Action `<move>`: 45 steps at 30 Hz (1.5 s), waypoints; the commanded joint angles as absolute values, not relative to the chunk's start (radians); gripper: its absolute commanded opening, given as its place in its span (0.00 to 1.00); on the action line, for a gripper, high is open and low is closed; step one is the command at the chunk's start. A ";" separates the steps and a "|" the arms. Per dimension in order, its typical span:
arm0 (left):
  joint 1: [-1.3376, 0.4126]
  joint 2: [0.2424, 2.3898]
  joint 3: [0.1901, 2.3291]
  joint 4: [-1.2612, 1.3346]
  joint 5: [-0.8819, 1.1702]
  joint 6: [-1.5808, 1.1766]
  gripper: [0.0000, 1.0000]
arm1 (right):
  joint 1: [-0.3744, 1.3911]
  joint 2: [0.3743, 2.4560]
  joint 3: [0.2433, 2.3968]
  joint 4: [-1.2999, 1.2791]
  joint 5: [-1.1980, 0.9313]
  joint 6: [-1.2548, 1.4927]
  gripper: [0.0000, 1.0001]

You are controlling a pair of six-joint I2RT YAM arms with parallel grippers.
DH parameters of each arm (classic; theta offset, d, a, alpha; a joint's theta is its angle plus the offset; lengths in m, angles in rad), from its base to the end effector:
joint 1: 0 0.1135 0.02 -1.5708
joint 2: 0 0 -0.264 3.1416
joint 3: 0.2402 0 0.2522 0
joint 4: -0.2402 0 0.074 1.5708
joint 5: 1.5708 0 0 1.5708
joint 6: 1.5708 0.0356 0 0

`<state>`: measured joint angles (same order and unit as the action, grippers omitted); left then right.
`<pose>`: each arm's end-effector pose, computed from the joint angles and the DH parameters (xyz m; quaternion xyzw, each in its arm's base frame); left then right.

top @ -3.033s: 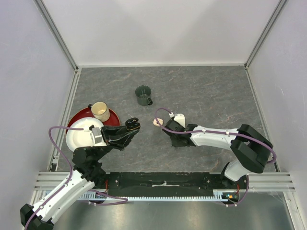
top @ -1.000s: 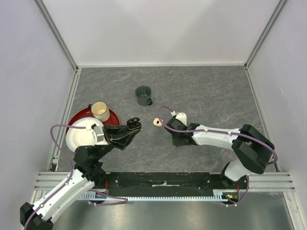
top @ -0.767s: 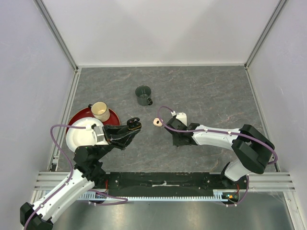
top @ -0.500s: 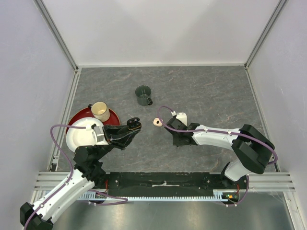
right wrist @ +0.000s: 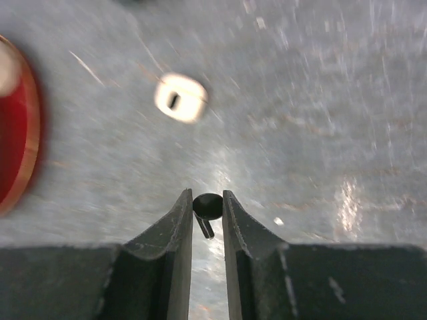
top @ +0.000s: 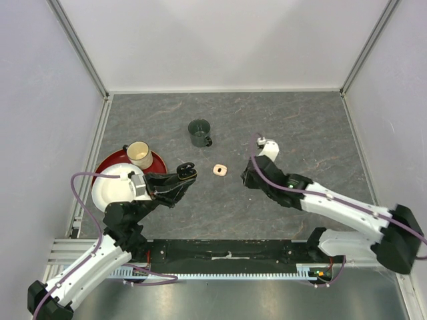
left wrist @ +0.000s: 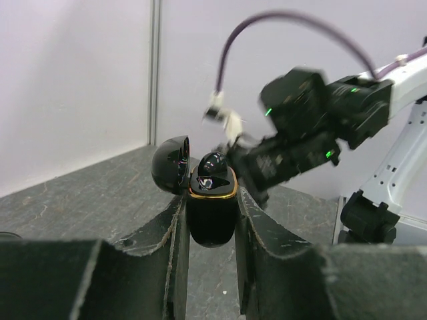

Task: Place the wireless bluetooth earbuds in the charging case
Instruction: Pick up the earbud from the center of the board, then place the earbud in the charging case.

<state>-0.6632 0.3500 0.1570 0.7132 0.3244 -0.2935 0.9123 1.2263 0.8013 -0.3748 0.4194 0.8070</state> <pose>0.0855 -0.0812 0.2695 0.2283 0.4608 -0.4649 0.7207 0.1663 0.1912 0.2393 0.0305 0.9092 0.1527 0.3862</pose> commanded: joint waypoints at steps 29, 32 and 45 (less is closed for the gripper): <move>-0.666 0.598 0.199 0.979 0.367 -0.316 0.02 | 1.336 1.091 0.658 1.075 0.640 0.295 0.00; -0.666 0.617 0.196 1.002 0.380 -0.310 0.02 | 1.339 1.117 0.672 1.088 0.612 0.296 0.00; -0.667 0.640 0.199 1.045 0.405 -0.298 0.02 | 1.350 1.219 0.701 1.131 0.529 0.370 0.00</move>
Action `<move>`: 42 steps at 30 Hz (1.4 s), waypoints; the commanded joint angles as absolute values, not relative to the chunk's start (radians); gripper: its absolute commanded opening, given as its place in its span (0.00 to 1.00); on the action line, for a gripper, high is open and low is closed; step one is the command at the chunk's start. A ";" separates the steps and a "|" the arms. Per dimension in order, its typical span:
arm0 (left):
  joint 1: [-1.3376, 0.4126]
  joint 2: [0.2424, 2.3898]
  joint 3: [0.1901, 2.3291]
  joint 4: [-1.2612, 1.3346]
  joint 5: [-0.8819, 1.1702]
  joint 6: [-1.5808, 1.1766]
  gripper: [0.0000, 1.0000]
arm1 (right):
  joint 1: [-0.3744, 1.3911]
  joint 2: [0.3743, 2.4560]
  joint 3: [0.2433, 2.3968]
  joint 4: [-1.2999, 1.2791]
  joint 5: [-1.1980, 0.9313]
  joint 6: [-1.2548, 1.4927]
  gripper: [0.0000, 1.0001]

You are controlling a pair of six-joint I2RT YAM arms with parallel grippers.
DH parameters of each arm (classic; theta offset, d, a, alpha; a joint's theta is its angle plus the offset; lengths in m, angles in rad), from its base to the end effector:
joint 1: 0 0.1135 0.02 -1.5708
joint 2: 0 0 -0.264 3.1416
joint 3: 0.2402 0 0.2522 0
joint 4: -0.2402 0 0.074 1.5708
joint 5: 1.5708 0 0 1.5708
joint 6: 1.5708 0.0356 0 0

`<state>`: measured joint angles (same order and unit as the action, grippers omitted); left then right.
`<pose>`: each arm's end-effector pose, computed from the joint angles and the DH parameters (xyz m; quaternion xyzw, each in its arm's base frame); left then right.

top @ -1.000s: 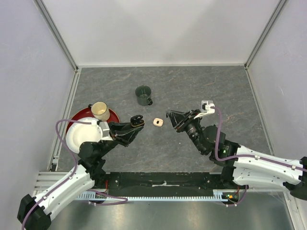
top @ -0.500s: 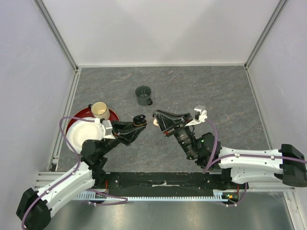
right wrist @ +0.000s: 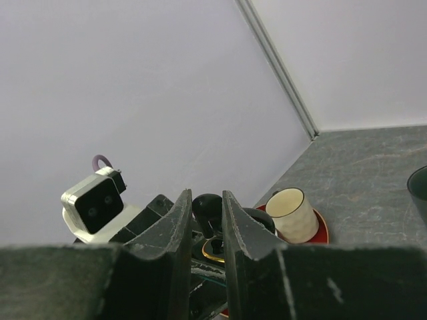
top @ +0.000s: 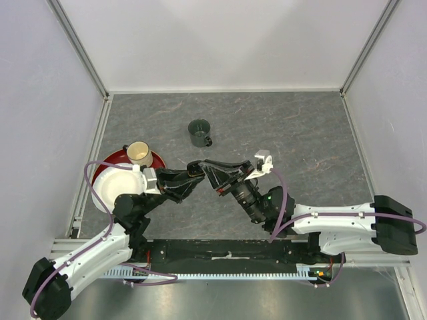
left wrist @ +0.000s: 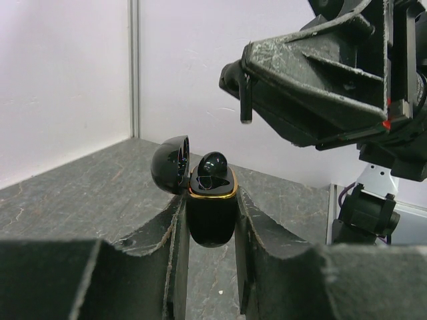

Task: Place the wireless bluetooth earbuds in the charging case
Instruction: Place the earbud in the charging case.

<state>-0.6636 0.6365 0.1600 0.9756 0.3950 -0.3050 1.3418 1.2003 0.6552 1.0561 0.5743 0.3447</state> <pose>0.1071 -0.1012 0.2625 0.2553 0.4625 -0.4812 0.6995 0.0769 0.2445 0.3347 -0.0171 0.5426 0.5228 0.6572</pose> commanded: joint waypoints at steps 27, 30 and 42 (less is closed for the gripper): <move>-0.669 0.632 0.201 1.055 0.419 -0.308 0.02 | 1.367 1.321 0.724 1.134 0.561 0.377 0.00; -0.670 0.632 0.199 1.061 0.417 -0.308 0.02 | 1.367 1.327 0.726 1.135 0.560 0.376 0.00; -0.670 0.629 0.196 1.074 0.428 -0.308 0.02 | 1.367 1.342 0.732 1.114 0.594 0.368 0.00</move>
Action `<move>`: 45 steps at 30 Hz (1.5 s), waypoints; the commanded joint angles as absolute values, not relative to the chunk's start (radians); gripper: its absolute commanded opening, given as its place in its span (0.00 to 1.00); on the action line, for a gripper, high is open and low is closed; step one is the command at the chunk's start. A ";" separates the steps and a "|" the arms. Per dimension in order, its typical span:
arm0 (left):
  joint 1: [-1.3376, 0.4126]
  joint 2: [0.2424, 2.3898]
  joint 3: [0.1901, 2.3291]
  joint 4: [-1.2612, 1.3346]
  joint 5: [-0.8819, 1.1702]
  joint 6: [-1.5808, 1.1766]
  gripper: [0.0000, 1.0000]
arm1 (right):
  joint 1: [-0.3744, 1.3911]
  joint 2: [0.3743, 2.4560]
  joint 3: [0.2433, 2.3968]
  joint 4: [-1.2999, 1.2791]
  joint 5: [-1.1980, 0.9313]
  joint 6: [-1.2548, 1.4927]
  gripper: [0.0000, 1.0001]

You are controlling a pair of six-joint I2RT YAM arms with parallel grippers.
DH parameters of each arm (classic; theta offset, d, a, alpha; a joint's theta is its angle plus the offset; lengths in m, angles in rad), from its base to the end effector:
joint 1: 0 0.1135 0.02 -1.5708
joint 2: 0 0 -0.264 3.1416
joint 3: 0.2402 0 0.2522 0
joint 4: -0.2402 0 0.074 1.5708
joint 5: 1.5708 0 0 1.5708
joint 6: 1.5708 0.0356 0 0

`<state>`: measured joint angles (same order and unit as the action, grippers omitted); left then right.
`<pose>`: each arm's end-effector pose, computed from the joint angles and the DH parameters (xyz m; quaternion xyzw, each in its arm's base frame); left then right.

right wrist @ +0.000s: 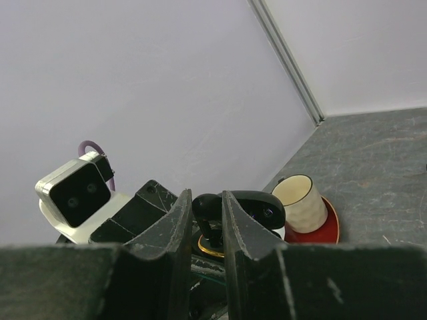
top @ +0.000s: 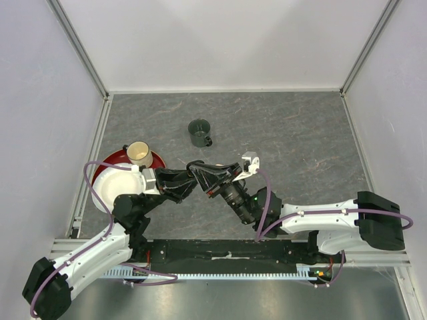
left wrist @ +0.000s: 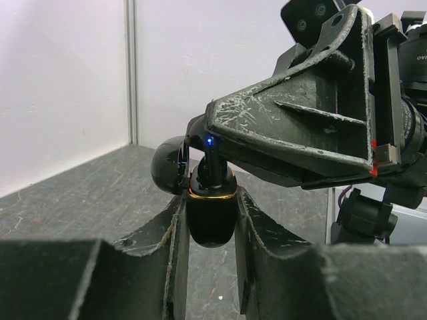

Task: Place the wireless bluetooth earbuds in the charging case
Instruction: Place the earbud in the charging case.

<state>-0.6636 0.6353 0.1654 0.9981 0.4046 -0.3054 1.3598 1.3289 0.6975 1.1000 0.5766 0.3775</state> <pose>0.1058 -0.1005 0.2665 0.2584 0.4490 -0.4842 0.7051 0.0782 0.2722 0.3206 -0.0232 0.5569 0.5274 0.6412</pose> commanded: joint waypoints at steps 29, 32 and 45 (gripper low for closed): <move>-0.672 0.595 0.189 1.074 0.394 -0.298 0.02 | 1.424 1.368 0.749 1.045 0.686 0.244 0.00; -0.672 0.591 0.187 1.074 0.394 -0.298 0.02 | 1.430 1.373 0.750 1.042 0.690 0.244 0.00; -0.672 0.574 0.181 1.068 0.380 -0.298 0.02 | 1.473 1.385 0.767 1.035 0.729 0.144 0.00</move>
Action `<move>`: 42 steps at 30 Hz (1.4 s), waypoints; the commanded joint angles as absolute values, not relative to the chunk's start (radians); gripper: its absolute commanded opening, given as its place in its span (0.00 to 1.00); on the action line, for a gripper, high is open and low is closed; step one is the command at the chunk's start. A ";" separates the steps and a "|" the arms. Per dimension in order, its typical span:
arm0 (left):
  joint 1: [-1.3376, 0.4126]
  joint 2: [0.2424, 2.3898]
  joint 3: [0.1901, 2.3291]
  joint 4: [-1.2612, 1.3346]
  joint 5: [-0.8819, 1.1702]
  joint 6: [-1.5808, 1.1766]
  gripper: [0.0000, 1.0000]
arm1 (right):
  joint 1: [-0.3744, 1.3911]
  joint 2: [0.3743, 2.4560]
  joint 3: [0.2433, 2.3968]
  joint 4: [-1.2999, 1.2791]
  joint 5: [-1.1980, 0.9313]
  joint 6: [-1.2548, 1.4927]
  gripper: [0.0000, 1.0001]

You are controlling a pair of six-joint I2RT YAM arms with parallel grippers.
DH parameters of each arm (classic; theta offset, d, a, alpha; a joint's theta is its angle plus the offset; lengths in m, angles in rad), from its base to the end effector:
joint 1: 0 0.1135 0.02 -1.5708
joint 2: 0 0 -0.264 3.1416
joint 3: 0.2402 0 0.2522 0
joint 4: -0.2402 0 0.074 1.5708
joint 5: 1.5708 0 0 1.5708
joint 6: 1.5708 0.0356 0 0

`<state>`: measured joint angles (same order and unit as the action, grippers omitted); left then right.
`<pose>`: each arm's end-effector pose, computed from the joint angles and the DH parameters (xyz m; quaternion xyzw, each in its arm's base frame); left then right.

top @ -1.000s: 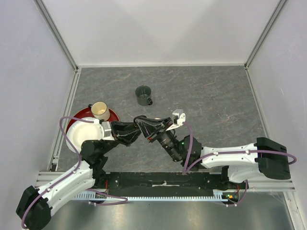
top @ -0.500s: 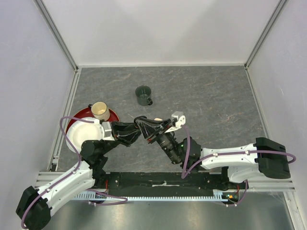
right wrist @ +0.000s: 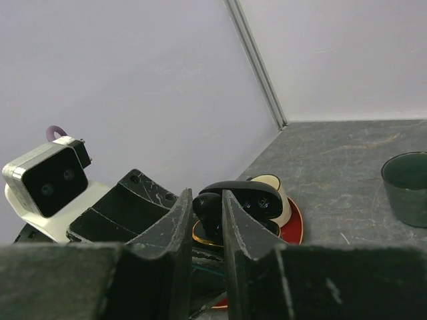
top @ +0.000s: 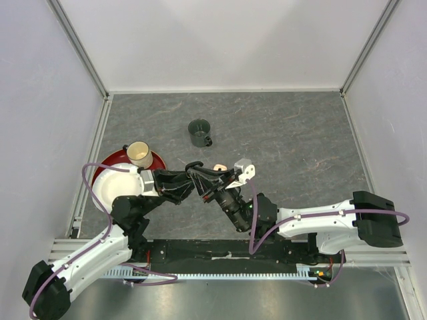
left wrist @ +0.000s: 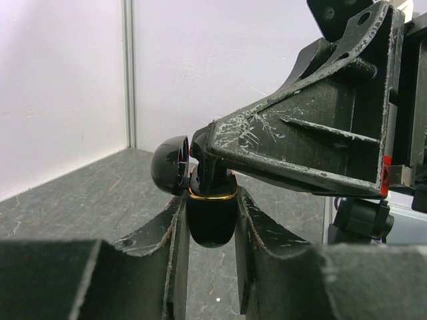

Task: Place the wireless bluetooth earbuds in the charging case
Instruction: Place the earbud in the charging case.

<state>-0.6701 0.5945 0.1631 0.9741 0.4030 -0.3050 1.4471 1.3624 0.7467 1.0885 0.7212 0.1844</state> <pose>0.1013 -0.0981 0.2686 0.2588 0.4421 -0.4866 0.7076 0.0591 0.2846 0.3252 -0.0452 0.5718 0.4551 0.6811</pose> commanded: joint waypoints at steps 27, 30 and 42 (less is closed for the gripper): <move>-0.672 0.575 0.184 1.046 0.359 -0.298 0.02 | 1.505 1.324 0.785 0.914 0.746 0.081 0.23; -0.672 0.572 0.184 1.042 0.362 -0.298 0.02 | 1.505 1.316 0.785 0.913 0.747 0.078 0.27; -0.670 0.574 0.190 1.031 0.371 -0.296 0.02 | 1.505 1.304 0.801 0.937 0.741 0.075 0.35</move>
